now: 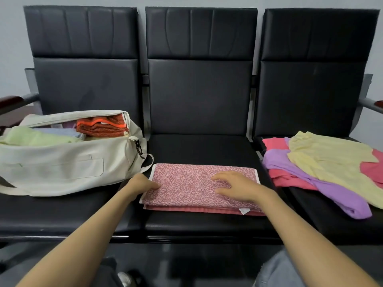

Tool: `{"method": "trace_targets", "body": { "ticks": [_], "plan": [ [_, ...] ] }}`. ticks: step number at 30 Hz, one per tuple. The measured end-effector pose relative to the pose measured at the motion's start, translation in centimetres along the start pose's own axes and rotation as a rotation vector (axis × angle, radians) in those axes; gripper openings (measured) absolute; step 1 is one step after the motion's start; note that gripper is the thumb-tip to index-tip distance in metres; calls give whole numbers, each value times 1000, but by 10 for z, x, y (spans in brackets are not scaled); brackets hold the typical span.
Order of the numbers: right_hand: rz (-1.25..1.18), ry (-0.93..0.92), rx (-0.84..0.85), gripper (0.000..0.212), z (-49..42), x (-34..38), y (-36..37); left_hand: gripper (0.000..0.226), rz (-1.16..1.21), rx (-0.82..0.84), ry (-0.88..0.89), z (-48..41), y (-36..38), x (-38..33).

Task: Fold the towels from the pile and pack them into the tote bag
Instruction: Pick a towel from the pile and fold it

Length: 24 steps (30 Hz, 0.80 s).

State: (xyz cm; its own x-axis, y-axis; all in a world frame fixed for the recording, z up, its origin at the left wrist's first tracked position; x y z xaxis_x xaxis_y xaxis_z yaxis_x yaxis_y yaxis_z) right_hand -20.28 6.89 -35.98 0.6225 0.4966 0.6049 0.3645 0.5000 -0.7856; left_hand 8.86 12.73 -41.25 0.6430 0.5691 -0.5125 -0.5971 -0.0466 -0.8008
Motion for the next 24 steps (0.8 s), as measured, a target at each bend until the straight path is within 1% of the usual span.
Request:
{"method": "trace_targets", "body": {
  "ticks": [1,3,4,6,10,11,13,15,16,17,19,20,21,22,24],
  "plan": [
    [20,-32,31,52,-6,7,9,35,21,22,7,0,1,-2],
    [106,-42,116,57,-17,12,31,21,54,16,42,2,-2,-10],
    [163,-19,166,58,-22,8,42,21,97,-7,55,5,-8,-14],
    [234,27,237,59,-29,2,59,21,258,-32,84,15,-23,-26],
    [215,25,219,60,-40,15,71,24,730,109,193,34,-41,-57],
    [212,15,212,59,-43,20,73,23,794,146,216,39,-42,-65],
    [202,-34,200,58,-45,34,74,21,842,216,265,46,-38,-82],
    [84,-85,157,50,-46,46,62,23,870,271,303,50,-29,-98],
    [-23,-66,97,42,-47,45,47,26,880,292,313,51,-24,-105],
    [-130,-13,4,34,-47,38,27,28,885,308,319,52,-18,-111],
    [-331,158,-184,23,-40,6,-12,32,886,343,325,55,-6,-125],
    [-430,257,-236,19,-34,-14,-24,32,878,366,326,57,2,-133],
    [-513,350,-251,17,-26,-32,-29,32,859,389,327,60,10,-141],
    [-575,425,-232,17,-19,-47,-29,30,830,411,335,64,19,-150],
    [-670,501,-175,18,-7,-65,-22,27,741,435,362,69,37,-165]
  ]
}}
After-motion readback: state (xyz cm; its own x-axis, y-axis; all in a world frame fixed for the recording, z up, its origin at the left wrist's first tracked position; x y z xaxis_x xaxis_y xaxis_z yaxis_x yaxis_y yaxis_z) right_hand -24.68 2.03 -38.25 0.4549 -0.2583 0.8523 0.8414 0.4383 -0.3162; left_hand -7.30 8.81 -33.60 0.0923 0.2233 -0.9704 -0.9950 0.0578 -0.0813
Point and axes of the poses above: each hand's wrist, its own z-axis away from the middle knuckle, its own y-axis out of the palm, x = y × z, the point moved 9 cm from there along -z, towards the middle knuckle, and after that the axes turned 14 degrees about -z, right-handed, at the moved point
